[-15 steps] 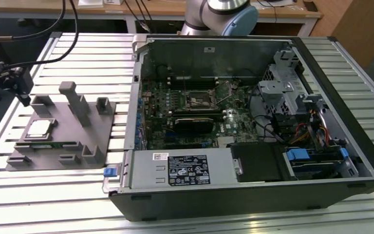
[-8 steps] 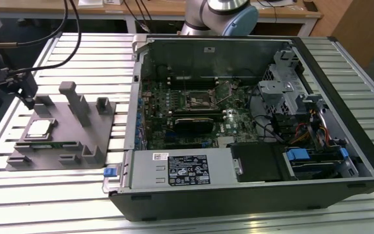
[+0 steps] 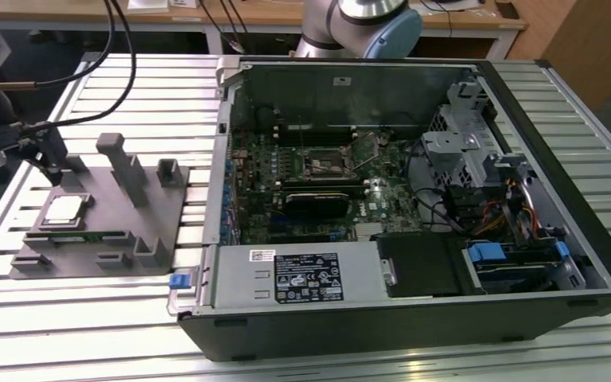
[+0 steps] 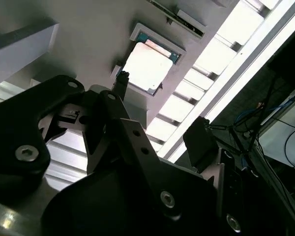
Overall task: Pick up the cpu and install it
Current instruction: 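Pick up the cpu and move it towards the insertion slot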
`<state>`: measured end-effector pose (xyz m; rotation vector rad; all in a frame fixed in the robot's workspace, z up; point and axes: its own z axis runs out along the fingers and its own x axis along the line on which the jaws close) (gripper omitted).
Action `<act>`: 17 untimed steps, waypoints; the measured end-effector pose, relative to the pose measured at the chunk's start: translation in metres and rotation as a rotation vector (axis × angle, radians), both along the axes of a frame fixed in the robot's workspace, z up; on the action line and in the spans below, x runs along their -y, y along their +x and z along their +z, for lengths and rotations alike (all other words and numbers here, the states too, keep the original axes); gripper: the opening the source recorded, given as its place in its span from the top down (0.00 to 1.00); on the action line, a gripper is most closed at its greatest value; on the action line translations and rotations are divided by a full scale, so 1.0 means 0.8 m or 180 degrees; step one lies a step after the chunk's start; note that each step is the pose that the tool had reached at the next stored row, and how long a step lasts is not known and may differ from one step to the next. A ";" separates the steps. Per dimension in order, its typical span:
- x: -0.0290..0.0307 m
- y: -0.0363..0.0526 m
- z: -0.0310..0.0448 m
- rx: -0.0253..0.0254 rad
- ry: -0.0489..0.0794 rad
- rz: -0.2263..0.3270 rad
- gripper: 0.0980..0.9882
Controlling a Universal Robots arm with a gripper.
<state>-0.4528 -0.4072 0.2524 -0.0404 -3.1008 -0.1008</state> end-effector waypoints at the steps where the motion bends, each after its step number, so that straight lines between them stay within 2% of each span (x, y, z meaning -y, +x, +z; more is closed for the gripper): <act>1: 0.0000 0.001 -0.0022 0.0000 0.0000 0.0000 0.29; 7: -0.0001 0.002 -0.0148 0.0002 0.0000 0.0000 0.29; 11: 0.0000 0.002 -0.0202 0.0021 0.0000 0.0001 0.29; 17: 0.0000 0.002 -0.0326 0.0026 0.0000 0.0001 0.29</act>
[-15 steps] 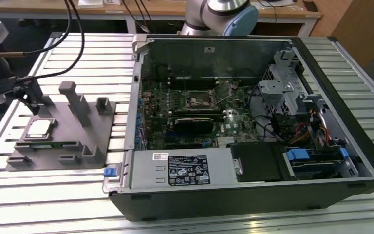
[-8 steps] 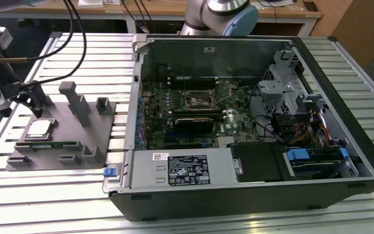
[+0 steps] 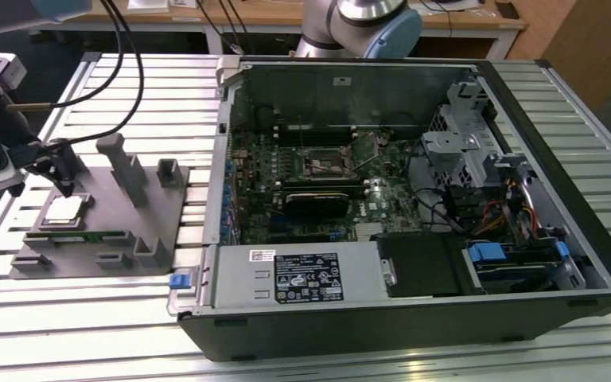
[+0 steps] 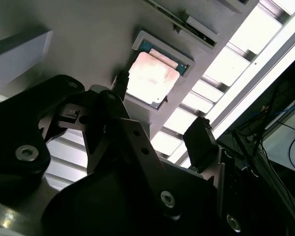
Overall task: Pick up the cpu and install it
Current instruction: 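Pick up the cpu and move it towards the insertion slot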
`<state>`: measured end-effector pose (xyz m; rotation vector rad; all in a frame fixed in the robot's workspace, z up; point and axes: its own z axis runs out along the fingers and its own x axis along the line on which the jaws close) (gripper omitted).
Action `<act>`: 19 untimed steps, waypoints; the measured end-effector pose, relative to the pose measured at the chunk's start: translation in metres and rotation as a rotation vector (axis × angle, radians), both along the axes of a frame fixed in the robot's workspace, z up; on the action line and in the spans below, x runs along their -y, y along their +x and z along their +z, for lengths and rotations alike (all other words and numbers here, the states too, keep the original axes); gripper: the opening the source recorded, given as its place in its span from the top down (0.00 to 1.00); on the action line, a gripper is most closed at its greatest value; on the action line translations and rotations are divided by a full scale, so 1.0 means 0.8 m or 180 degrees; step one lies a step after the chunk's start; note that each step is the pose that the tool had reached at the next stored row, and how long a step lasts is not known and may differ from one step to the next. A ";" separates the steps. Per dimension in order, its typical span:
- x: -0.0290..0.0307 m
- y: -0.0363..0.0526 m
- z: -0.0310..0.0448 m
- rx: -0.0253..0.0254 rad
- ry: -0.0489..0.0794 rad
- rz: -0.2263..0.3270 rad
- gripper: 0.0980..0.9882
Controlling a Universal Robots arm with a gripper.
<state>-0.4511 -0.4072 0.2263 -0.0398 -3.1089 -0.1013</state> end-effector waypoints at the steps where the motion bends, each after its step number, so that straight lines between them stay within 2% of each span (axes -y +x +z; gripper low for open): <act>1: 0.0000 0.000 -0.0018 0.0000 0.0000 0.0000 0.29; 11: 0.0005 0.001 -0.0207 0.0004 0.0000 0.0009 0.29; 15: 0.0006 0.002 -0.0273 0.0006 -0.0014 0.0054 0.29; 19: 0.0006 0.002 -0.0333 0.0020 -0.0022 0.0065 0.29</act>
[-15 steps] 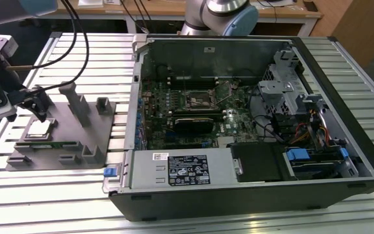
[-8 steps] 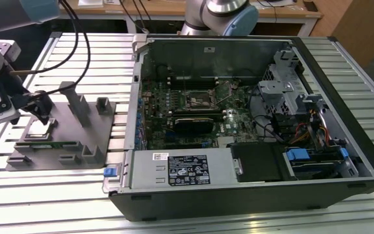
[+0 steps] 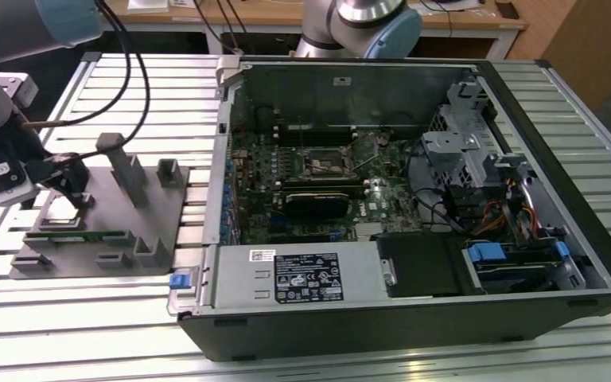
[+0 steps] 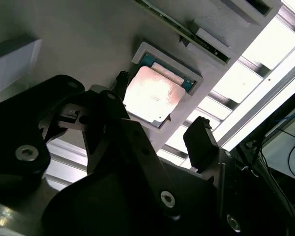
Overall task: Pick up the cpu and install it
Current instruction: 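Pick up the cpu and move it towards the insertion slot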
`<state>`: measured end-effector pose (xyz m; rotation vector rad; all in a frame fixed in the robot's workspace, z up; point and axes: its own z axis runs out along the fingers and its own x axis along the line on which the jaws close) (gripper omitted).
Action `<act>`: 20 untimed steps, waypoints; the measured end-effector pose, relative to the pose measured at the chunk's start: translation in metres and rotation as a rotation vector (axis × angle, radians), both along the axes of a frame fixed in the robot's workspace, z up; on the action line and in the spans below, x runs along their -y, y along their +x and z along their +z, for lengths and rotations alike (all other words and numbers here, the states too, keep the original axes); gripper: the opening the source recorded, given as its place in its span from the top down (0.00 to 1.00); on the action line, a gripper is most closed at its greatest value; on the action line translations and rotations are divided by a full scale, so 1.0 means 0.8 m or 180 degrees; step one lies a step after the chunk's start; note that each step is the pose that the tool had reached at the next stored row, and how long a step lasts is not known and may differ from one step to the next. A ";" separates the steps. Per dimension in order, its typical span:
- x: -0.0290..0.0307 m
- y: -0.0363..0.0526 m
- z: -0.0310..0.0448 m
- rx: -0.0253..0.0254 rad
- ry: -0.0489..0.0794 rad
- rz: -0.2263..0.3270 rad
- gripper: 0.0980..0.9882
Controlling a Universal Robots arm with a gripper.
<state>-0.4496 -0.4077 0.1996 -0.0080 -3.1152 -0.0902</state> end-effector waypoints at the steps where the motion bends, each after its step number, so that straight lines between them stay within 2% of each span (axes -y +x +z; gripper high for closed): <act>1: 0.0000 0.000 -0.0015 0.0004 0.0000 0.0000 0.29; 10: -0.0001 0.001 -0.0136 0.0006 0.0000 0.0017 0.29; 13: -0.0001 0.002 -0.0147 0.0005 0.0000 0.0046 0.30; 14: 0.0000 0.002 -0.0150 0.0006 0.0000 0.0058 0.38; 20: -0.0001 0.002 -0.0167 0.0018 0.0000 0.0102 0.38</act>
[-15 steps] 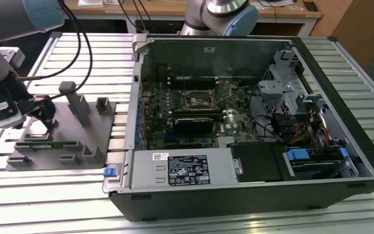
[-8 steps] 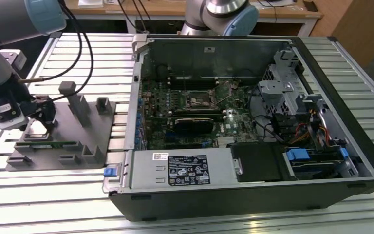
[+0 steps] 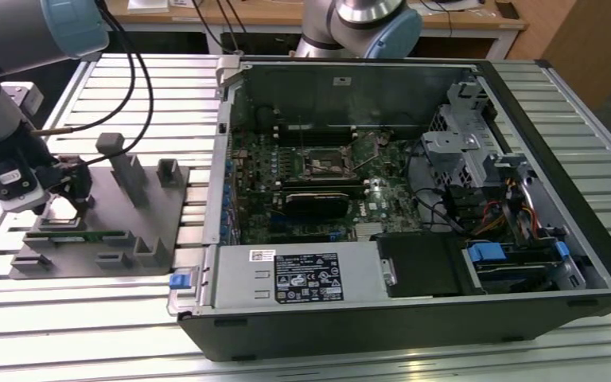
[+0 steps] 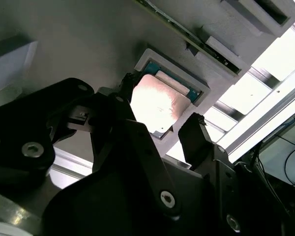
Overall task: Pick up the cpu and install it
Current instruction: 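Pick up the cpu and move it towards the insertion slot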
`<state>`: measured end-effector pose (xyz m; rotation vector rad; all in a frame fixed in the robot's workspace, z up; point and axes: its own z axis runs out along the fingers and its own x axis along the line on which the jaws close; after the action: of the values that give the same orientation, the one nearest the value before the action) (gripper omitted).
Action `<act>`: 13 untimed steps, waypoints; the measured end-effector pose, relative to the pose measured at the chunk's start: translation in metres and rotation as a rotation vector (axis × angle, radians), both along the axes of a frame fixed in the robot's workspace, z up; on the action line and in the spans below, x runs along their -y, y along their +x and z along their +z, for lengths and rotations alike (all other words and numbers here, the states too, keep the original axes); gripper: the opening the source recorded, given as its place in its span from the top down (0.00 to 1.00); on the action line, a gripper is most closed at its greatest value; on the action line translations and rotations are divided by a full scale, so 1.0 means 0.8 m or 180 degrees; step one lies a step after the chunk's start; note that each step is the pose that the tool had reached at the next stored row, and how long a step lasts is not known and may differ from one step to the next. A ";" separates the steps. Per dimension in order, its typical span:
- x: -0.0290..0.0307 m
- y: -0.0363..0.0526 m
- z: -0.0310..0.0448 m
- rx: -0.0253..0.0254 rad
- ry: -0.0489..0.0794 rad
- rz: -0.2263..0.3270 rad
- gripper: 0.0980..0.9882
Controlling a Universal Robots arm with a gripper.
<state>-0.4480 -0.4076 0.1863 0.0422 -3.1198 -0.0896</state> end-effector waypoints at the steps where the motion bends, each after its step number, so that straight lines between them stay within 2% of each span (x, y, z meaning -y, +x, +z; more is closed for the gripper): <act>1: 0.0000 0.000 -0.0001 0.0002 0.0000 0.0000 0.38; 5: -0.0002 0.001 -0.0011 0.0009 0.0001 0.0000 0.38; 13: -0.0002 0.001 -0.0042 0.0014 0.0000 0.0001 0.38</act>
<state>-0.4469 -0.4074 0.1829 0.0427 -3.1242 -0.0896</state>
